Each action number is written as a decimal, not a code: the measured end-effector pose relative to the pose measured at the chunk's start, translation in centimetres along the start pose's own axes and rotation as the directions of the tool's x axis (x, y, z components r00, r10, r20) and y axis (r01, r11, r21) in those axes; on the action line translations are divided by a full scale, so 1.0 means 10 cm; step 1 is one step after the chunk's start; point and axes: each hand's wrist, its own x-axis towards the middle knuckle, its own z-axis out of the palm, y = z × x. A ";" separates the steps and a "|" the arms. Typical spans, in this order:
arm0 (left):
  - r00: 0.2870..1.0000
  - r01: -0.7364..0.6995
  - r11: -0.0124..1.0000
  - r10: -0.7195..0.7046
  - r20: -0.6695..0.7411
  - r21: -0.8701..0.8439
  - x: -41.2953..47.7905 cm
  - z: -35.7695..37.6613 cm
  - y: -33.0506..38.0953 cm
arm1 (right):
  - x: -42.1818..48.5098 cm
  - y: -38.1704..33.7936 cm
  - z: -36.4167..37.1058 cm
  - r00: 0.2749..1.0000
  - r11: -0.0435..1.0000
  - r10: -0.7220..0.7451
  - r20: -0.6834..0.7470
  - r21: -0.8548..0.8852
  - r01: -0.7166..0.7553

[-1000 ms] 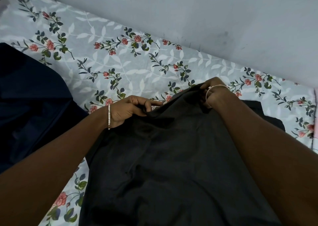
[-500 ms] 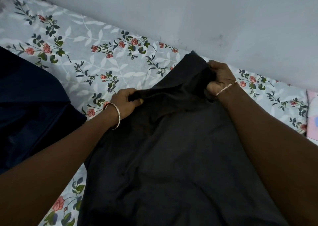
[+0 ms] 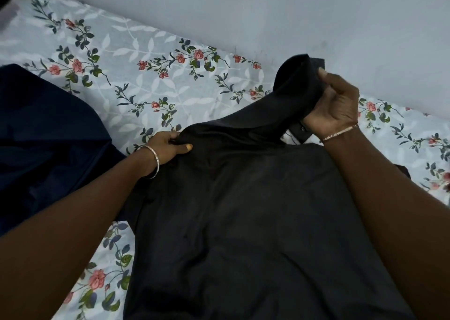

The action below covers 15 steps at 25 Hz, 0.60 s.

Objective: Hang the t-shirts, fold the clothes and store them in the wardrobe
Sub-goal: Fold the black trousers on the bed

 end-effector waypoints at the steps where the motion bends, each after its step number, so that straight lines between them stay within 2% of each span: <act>1: 1.000 -0.018 1.000 0.018 0.004 -0.011 0.00 -0.02 -0.02 | -0.07 0.05 -0.08 1.000 1.000 0.008 0.015 0.004 -0.008; 4: 0.993 -0.107 0.994 0.109 -0.048 0.031 0.01 -0.05 -0.08 | -0.39 0.27 -0.27 0.997 0.997 0.038 0.072 0.071 -0.043; 7: 0.987 -0.162 0.987 0.161 0.024 0.020 -0.05 -0.08 -0.07 | -0.79 0.48 -0.46 0.996 0.988 0.078 0.045 0.128 -0.083; 10: 0.991 -0.112 0.989 0.118 0.068 -0.092 -0.02 -0.19 -0.12 | -1.20 0.63 -0.57 0.997 0.993 0.064 -0.049 0.103 -0.059; 12: 0.986 -0.042 0.989 0.063 0.152 -0.140 -0.04 -0.29 -0.11 | -1.42 0.72 -0.55 0.993 0.995 0.015 -0.114 0.102 -0.004; 15: 0.956 0.010 1.000 -0.012 0.292 0.008 -0.16 -0.35 -0.10 | -1.66 0.86 -0.47 0.976 0.990 -0.082 -0.204 0.095 0.103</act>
